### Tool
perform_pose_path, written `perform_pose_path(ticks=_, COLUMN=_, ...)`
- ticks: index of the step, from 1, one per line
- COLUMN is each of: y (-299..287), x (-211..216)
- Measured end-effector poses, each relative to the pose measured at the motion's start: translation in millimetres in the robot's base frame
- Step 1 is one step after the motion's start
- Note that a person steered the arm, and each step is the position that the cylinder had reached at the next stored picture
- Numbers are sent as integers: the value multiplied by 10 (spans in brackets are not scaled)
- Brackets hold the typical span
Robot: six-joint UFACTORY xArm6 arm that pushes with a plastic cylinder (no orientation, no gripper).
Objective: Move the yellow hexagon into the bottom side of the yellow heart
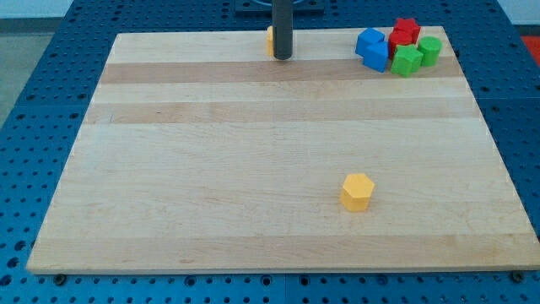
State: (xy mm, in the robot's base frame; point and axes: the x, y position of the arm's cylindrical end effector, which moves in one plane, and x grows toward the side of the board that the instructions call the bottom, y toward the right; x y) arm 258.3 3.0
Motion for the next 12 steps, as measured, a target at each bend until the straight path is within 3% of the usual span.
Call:
perform_pose_path(ticks=2, y=505, x=927)
perform_pose_path(ticks=4, y=1345, x=2259)
perform_pose_path(ticks=5, y=1486, x=2776)
perform_pose_path(ticks=6, y=1449, x=3036)
perform_pose_path(ticks=9, y=848, x=3035)
perform_pose_path(ticks=12, y=734, x=2647)
